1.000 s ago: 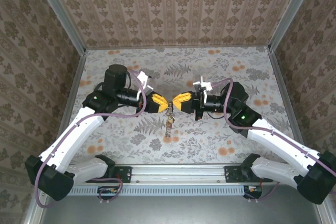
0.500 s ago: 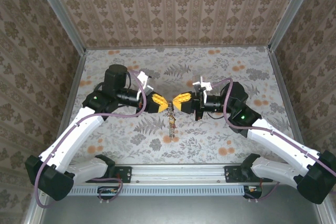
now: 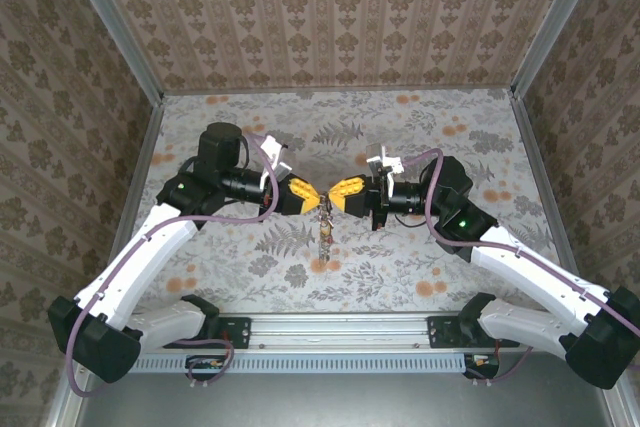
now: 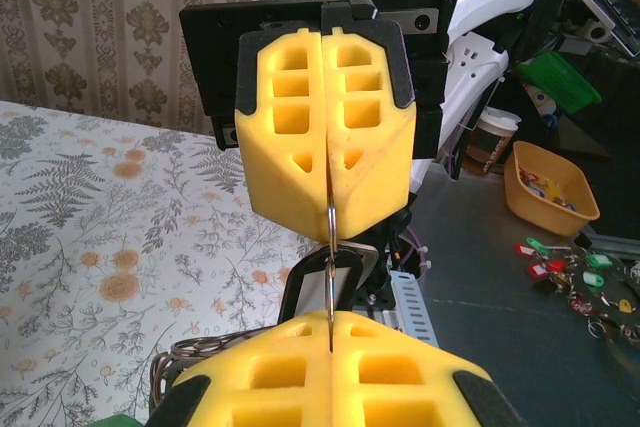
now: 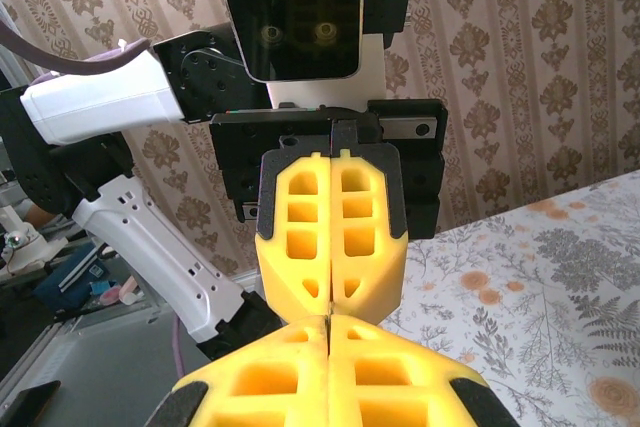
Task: Put the keys on the keyring
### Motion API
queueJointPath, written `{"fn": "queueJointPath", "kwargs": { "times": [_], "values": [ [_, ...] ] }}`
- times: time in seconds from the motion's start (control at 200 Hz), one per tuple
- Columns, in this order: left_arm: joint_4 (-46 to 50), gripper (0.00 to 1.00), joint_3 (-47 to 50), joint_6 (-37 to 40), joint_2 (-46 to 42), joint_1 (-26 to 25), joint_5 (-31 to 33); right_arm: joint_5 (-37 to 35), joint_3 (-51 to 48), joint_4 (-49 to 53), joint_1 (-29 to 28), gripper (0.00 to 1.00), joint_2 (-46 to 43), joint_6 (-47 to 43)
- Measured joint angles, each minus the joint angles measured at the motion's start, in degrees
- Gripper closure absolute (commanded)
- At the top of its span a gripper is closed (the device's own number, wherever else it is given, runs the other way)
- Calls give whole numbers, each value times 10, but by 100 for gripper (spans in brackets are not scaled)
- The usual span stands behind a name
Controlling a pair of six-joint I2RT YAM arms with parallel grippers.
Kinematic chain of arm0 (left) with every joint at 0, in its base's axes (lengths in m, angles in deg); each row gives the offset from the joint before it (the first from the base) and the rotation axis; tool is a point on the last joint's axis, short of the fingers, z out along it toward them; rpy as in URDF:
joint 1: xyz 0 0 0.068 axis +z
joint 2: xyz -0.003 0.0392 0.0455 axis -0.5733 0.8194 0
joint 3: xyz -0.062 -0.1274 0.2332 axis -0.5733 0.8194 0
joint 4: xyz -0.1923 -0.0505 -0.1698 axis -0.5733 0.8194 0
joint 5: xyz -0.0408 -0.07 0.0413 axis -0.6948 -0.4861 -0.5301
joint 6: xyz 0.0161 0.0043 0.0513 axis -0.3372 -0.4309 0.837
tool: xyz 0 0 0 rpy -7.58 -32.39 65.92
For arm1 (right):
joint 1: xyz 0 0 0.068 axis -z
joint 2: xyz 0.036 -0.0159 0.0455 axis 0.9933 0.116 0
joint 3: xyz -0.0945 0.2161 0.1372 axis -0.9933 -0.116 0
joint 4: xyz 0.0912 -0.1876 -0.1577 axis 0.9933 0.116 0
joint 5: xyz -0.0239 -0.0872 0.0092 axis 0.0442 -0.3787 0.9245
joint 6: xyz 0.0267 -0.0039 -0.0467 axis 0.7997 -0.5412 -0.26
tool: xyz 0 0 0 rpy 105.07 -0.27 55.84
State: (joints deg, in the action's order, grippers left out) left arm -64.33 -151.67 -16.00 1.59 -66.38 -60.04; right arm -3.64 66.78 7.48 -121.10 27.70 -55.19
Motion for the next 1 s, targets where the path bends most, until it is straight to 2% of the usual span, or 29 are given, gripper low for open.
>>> {"fn": "queueJointPath", "kwargs": {
  "times": [1.0],
  "values": [
    [0, 100, 0, 0, 0, 0, 0, 0, 0, -14, 0, 100, 10, 0]
  ]
}}
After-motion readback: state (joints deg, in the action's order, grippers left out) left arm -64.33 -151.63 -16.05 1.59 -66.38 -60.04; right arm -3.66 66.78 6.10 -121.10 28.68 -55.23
